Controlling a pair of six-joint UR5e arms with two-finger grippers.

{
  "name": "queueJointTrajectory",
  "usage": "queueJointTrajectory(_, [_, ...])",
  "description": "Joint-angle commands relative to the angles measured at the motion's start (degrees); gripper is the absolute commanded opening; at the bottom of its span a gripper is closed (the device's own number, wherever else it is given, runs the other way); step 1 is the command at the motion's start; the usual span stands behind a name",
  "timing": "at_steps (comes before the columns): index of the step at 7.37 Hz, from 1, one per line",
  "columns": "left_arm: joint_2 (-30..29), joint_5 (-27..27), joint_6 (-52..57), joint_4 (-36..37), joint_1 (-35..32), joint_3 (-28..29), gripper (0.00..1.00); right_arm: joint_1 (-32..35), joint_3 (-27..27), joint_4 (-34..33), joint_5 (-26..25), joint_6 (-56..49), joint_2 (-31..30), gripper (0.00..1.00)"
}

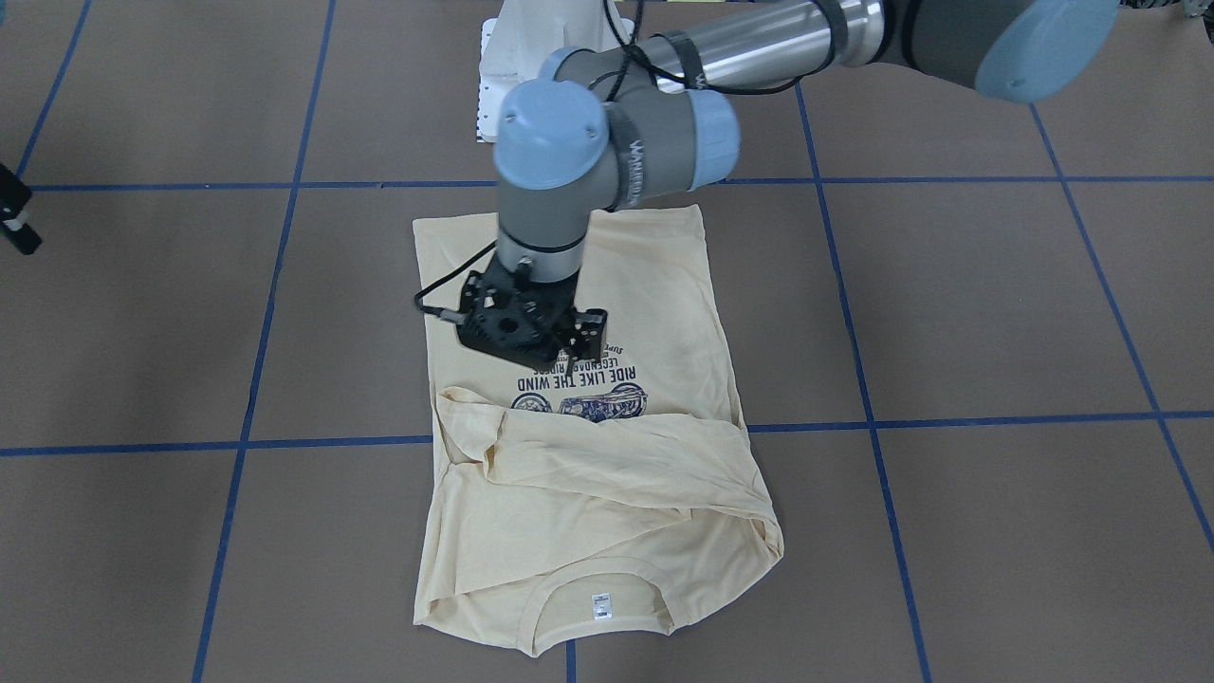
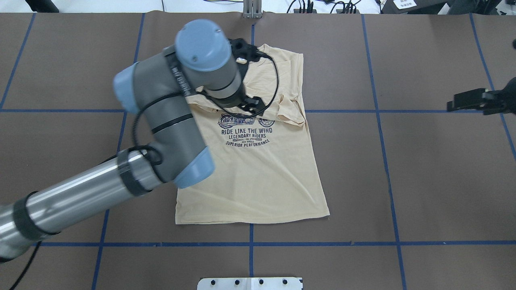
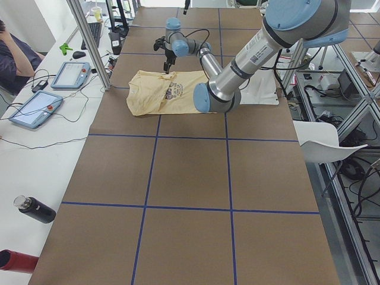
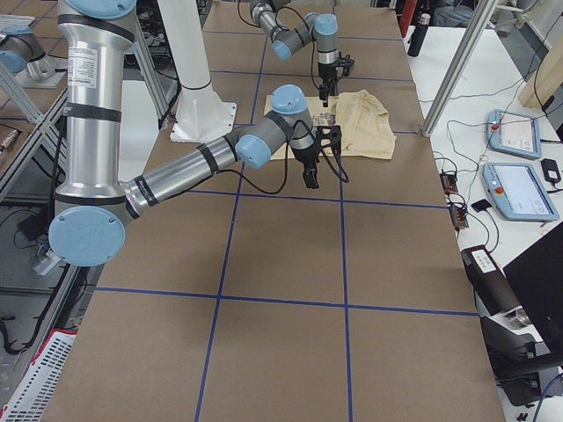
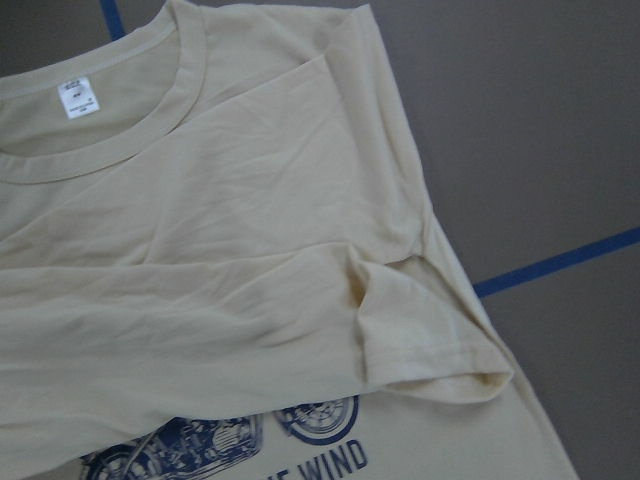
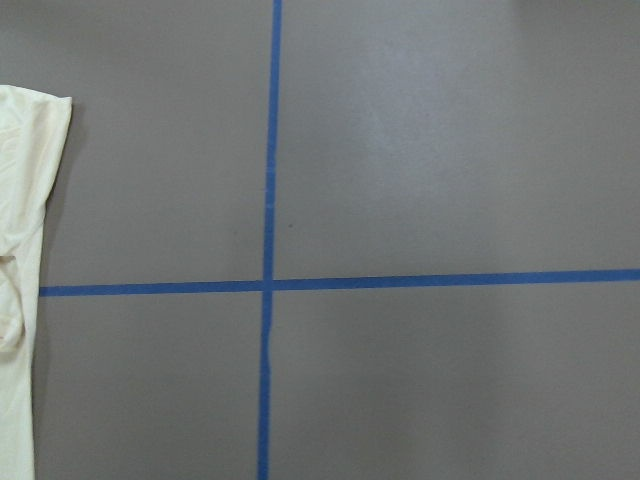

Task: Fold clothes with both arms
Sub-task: 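Fold the held sleeve across the shirt front with the left gripper and release, then lower both grippers to the bottom hem corners of the shirt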

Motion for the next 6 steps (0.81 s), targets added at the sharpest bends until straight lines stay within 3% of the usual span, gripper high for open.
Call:
queueJointTrajectory(1, [19.4,3.2,0.5,-1.2,0.8,-20.9,1.00,-16.8,5.3,-0.1,-12.5,16.2,0.0,0.99])
queueJointTrajectory(2, [25.5,5.3,0.1,-1.5,3.0,-27.1,1.00,-25.9,5.9,-0.2,-21.7,21.9,0.0,0.99])
queueJointTrajectory(3, [28.3,5.6,-5.4,-2.3,5.4,-28.3,1.00,-33.5,5.9,-0.4,-28.7,26.4,0.0,0.99])
queueJointTrajectory(5, [29.6,14.6,-21.8,-3.9,15.3,-27.9,0.97,-41.5,5.5,-0.5,-35.6,33.7,0.0,0.99])
queueJointTrajectory(6, [29.8,15.7,-29.1,-3.9,17.8,-27.1,0.96,-42.1,5.5,-0.5,-35.7,34.8,0.1,0.99])
